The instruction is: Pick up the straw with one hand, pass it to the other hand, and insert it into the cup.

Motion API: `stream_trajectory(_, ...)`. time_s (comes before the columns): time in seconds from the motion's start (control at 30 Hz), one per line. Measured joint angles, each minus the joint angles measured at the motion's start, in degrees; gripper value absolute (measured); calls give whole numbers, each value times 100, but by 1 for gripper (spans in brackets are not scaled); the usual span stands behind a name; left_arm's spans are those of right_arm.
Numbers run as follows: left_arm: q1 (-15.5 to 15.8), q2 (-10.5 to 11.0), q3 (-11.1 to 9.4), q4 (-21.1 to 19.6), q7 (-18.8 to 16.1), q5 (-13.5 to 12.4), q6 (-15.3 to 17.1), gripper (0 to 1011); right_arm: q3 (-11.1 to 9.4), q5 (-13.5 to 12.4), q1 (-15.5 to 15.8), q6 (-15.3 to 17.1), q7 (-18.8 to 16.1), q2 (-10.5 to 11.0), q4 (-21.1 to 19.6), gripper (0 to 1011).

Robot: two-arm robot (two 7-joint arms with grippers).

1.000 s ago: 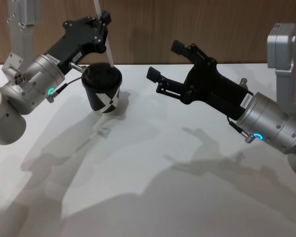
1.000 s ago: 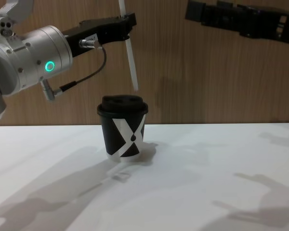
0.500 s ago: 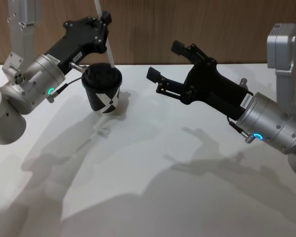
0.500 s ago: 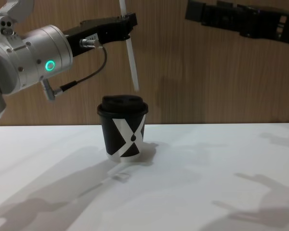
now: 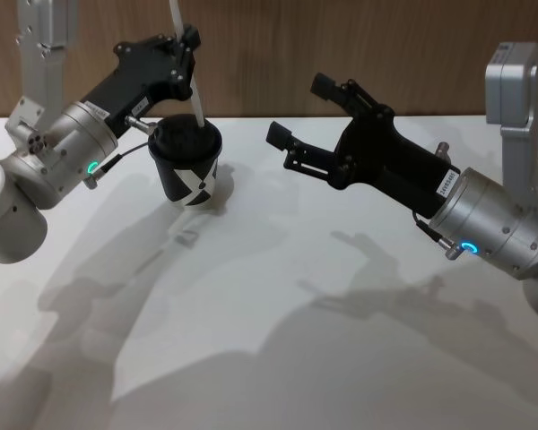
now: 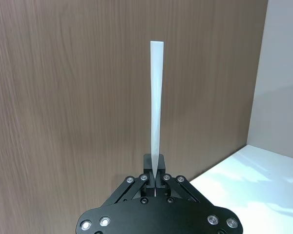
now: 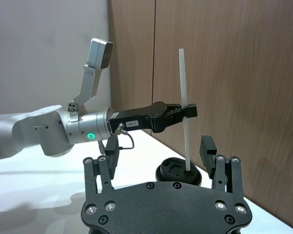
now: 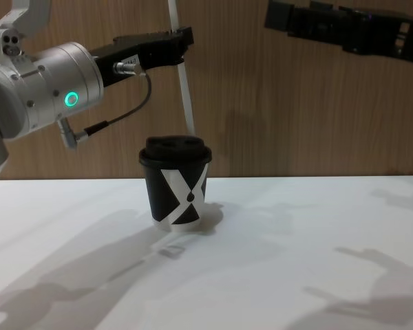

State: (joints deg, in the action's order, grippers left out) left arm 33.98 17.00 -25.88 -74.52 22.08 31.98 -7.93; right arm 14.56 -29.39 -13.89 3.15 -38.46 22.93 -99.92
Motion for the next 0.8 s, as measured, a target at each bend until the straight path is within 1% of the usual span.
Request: stream_trajectory(0.8, 81, -127, 41, 341, 48, -156, -32, 11, 0, 0, 0, 0, 0, 0, 0, 1001)
